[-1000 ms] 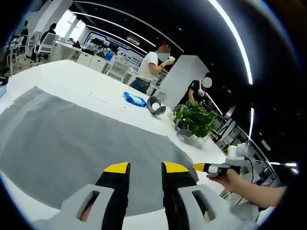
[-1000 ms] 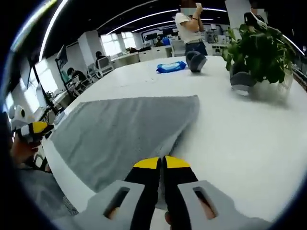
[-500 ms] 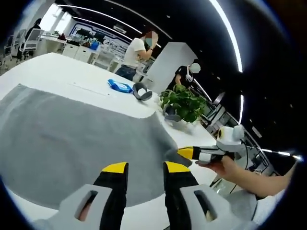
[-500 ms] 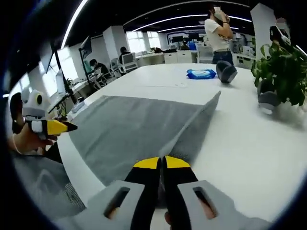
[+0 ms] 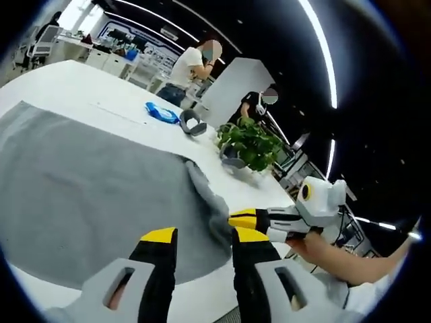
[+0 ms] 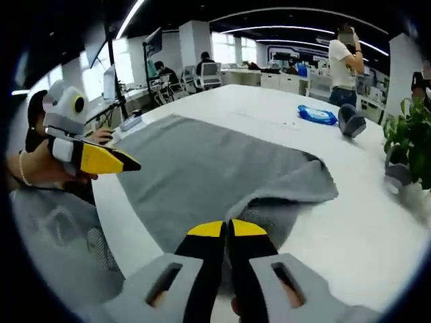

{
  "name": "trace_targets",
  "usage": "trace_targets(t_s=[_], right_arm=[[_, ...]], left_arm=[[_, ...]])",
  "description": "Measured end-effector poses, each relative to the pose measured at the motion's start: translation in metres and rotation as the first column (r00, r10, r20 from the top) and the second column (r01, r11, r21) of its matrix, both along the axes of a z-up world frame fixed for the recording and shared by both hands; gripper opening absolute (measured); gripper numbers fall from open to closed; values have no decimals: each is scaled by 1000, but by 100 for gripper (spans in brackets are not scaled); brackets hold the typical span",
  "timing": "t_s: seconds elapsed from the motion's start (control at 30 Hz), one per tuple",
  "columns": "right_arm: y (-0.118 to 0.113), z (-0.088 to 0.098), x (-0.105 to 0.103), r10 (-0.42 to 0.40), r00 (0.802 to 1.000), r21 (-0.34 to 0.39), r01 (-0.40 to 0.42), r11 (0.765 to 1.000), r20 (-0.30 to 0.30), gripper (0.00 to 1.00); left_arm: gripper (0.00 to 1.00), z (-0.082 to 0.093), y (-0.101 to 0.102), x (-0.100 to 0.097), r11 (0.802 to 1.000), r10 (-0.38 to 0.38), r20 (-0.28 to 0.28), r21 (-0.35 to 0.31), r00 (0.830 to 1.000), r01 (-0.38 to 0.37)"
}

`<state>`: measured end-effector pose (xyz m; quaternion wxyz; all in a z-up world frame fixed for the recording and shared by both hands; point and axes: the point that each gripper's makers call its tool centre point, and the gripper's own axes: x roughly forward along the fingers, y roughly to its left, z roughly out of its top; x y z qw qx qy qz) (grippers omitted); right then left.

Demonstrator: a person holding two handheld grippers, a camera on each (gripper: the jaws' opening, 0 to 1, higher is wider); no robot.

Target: Fold the towel on the table until its edges align and the towel forms a compact rectangular stack.

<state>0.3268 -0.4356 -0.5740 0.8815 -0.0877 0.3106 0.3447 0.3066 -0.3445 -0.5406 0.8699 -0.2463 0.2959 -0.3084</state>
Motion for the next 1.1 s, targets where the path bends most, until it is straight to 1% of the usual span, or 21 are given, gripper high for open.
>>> trace_targets(t_s=[0.03,0.1,0.27,0.37,0.47,0.57,0.63,0.67,0.8,0.83,0.87,0.93,1.0,1.1], right_arm=[[2,0,-1,6,1000,-1,-6,1000,1,0],[15,3,-8,46,999,-8,-45,999,10,0],[38,9,-22,113,993,16,-114,993,18,0],[49,7,-30,165,986,-9,-165,986,31,0],[58,6,-38,205,978,-26,-204,979,39,0],[67,5,-44,236,971,-34,-235,971,39,0],[69,3,-47,252,967,-42,-251,967,41,0],[72,3,-49,267,963,-53,-264,963,44,0],[81,3,-59,320,946,-70,-316,946,57,0],[81,0,-62,341,939,-101,-335,937,50,0],[83,-1,-63,367,928,-128,-356,926,70,0],[86,-3,-67,387,920,-150,-374,915,67,0],[89,-3,-71,398,915,-142,-386,912,67,0],[92,-3,-75,418,906,-140,-406,903,64,0]], left_arm=[[34,0,0,0,1000,0,-4,-3,1000,0],[34,-2,-1,-1,1000,-1,-15,-11,1000,1],[37,-5,-2,-1,1000,-4,-32,-14,999,3],[40,-8,-3,-1,1000,0,-45,-17,999,-1],[46,-11,-2,-1,1000,9,-58,-15,998,-9],[50,-15,-1,-1,1000,16,-69,0,998,-16],[51,-19,0,-1,1000,20,-82,11,996,-19],[51,-25,0,-2,1000,21,-103,22,994,-19],[51,-38,-3,-9,998,-2,-152,62,988,12],[50,-37,-4,-7,998,6,-144,56,990,2],[50,-37,-4,-7,999,4,-149,54,989,4],[47,-41,-2,-9,998,8,-164,66,986,3],[42,-45,-1,-9,997,12,-185,72,983,1],[34,-49,-3,-10,998,14,-212,57,977,-2]])
